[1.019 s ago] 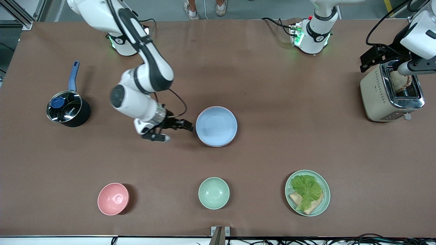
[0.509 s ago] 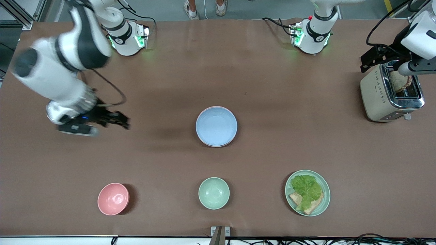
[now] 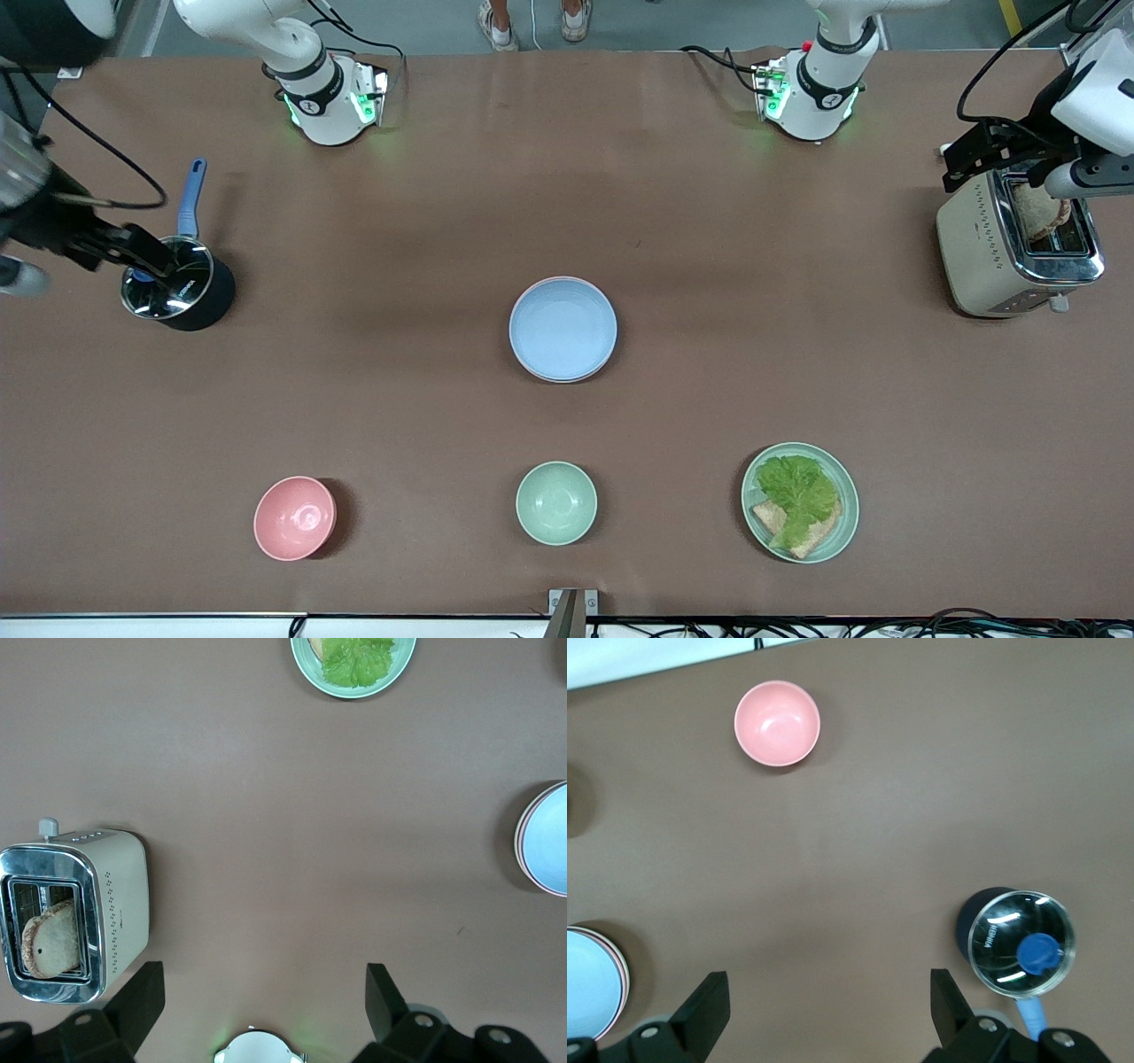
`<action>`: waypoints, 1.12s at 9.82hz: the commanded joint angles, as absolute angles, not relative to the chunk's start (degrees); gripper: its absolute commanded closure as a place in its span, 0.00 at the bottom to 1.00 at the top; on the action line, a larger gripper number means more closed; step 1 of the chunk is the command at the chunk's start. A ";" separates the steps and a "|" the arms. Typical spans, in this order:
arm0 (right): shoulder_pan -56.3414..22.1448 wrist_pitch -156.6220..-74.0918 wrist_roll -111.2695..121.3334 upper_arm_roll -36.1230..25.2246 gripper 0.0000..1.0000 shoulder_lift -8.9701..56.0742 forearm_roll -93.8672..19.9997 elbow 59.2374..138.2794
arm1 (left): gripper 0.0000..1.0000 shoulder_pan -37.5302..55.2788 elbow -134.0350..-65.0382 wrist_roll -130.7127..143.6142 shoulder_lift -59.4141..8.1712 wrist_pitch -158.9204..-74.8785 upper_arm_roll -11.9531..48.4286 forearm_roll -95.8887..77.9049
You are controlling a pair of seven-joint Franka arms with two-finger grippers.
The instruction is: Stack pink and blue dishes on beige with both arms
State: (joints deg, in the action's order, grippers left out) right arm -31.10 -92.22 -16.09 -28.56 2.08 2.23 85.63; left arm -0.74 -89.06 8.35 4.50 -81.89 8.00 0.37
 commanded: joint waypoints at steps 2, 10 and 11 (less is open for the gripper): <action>-25.60 -81.34 -17.05 -28.92 0.00 3.52 2.38 75.27 | 0.00 -1.14 -93.59 6.86 6.23 -84.98 8.00 -0.35; 10.37 -80.05 -4.31 2.46 0.00 -1.23 -2.11 84.79 | 0.00 -1.14 -91.58 6.06 5.27 -85.25 7.91 -0.35; 10.02 -82.77 -4.48 2.46 0.00 -2.19 -2.02 87.69 | 0.00 -1.14 -91.58 5.98 5.27 -85.25 7.91 -0.35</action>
State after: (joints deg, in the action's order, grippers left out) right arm 8.86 -79.45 -5.16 1.25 1.29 -1.85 81.65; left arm -0.81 -90.50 6.99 5.70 -84.88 7.97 0.37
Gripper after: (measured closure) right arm 0.000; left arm 0.000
